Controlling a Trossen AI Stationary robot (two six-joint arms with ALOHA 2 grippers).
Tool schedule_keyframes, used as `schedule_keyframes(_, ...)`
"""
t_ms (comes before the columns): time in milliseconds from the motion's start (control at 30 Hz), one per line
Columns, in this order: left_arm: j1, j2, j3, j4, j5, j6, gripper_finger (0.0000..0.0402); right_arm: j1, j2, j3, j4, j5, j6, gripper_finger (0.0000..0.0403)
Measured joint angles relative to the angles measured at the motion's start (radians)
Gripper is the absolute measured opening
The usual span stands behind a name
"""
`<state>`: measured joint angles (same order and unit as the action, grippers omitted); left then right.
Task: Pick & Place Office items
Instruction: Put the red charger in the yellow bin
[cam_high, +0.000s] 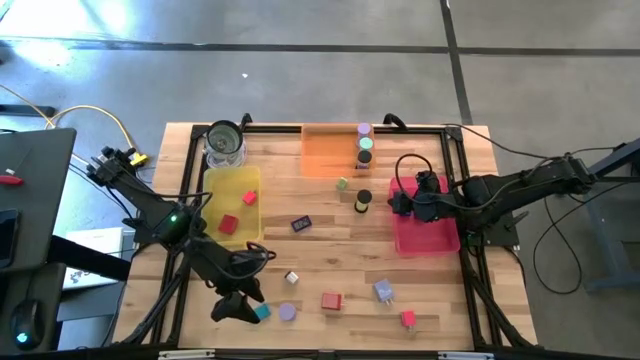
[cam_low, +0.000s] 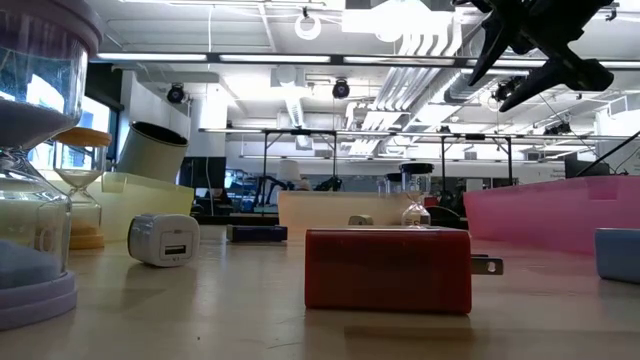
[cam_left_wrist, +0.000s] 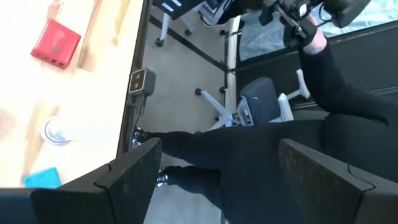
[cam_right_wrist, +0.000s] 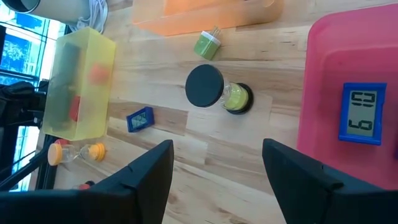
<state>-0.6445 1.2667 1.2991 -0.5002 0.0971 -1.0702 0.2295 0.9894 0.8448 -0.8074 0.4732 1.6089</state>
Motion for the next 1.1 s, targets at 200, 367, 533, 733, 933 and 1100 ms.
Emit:
schedule_keyframes(200, 0.0, 0.0, 0.0, 0.011, 0.022, 0.019, 0.032, 0.0, 0.0, 0.0, -0.004, 0.0, -0.009, 0.0235)
schedule_keyframes(367, -0.005, 0.002, 0.0, 0.009, 0.049, 0.05, 0.0338, 0.0, 0.0, 0.0, -0.004, 0.0, -0.009, 0.0235)
schedule_keyframes(533, -0.005, 0.005, 0.0, -0.002, 0.05, 0.056, 0.0363, 0.0, 0.0, 0.0, -0.005, 0.0, -0.009, 0.0235)
schedule_keyframes(733, 0.037, 0.003, 0.0, -0.006, 0.198, 0.135, 0.0376, 0.0, 0.0, 0.0, -0.005, 0.0, -0.008, 0.0235)
schedule_keyframes(933, 0.074, -0.051, 0.002, -0.068, 0.048, 0.236, 0.0377, 0.0, 0.0, 0.0, 0.002, -0.004, -0.006, 0.0235)
schedule_keyframes(1100, 0.075, -0.105, 0.031, -0.273, -0.085, 0.259, 0.0377, 0.0, 0.0, 0.0, 0.002, -0.01, -0.007, 0.0235)
